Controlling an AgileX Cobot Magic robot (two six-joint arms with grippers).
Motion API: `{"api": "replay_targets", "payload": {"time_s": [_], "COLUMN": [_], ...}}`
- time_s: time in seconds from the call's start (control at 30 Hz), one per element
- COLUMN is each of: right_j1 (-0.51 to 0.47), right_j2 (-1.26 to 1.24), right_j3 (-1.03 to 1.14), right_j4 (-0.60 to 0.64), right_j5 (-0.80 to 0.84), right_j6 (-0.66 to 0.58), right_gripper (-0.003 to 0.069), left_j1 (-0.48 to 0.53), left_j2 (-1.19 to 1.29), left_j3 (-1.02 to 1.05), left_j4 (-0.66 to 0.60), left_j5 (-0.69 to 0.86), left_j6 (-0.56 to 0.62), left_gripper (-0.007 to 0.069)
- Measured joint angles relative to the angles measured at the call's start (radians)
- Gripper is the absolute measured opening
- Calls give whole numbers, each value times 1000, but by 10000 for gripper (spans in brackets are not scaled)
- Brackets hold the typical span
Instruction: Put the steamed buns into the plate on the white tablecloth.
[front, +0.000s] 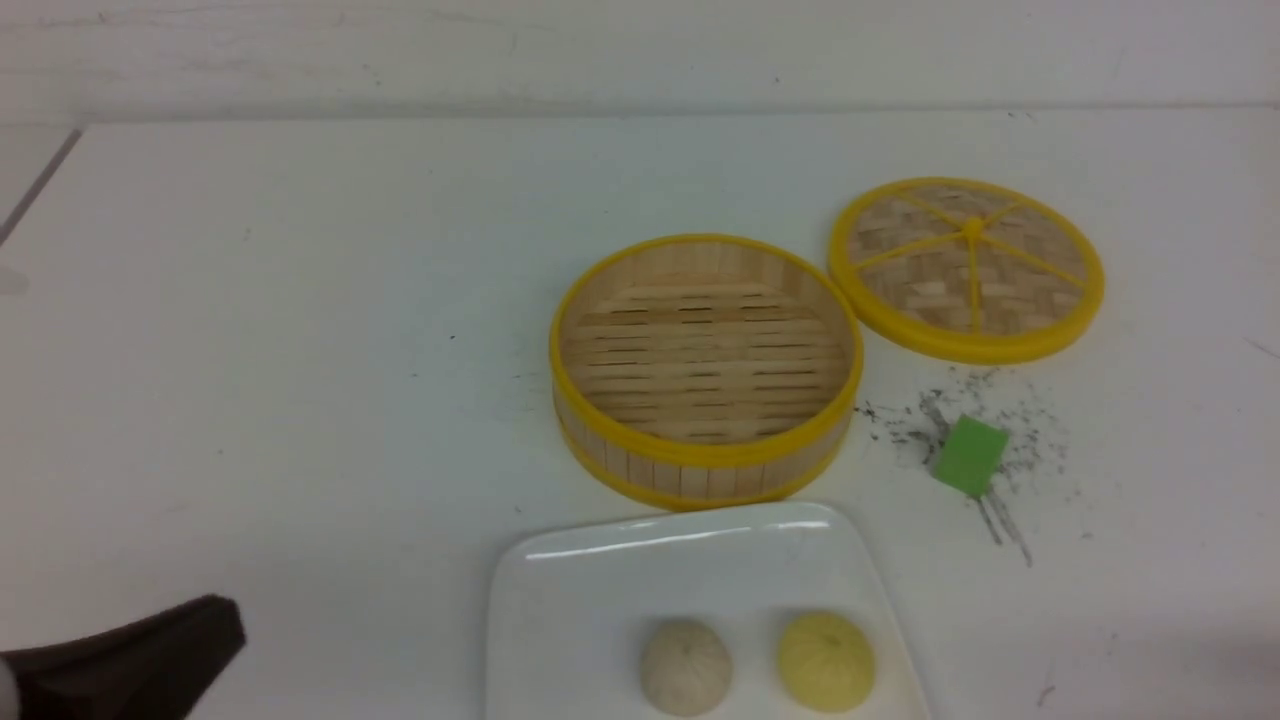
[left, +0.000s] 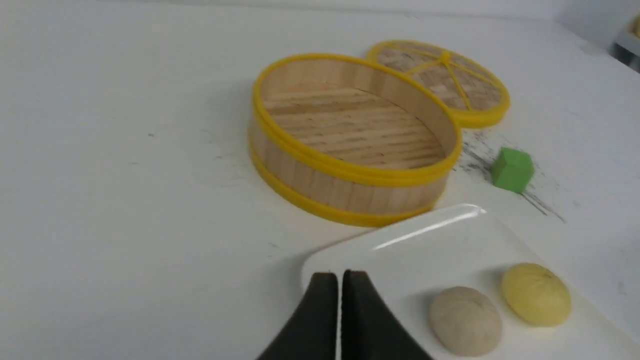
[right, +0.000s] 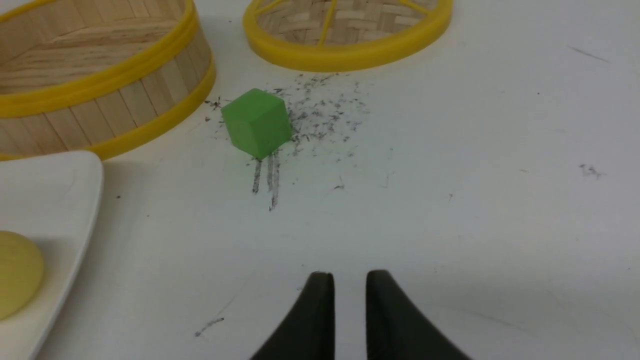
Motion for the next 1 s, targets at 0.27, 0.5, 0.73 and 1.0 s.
{"api": "replay_targets", "payload": {"time_s": [0.27, 0.5, 0.73, 1.0], "right_j1": [0, 0, 0, 0], "right_j2": [0, 0, 0, 0], "right_j3": [0, 0, 0, 0], "right_j4": [0, 0, 0, 0], "right_j5": [0, 0, 0, 0], "right_j6": [0, 0, 0, 0], "right_gripper": [128, 136, 146, 153], "left_j1": [372, 534, 563, 517], "left_j2": [-211, -217, -217, -218], "left_j3": [218, 270, 270, 270], "left_j4": [-61, -61, -61, -61], "left_j5": [4, 15, 16, 16], "left_j6": [112, 135, 148, 148], "left_gripper": [47, 54, 55, 56]}}
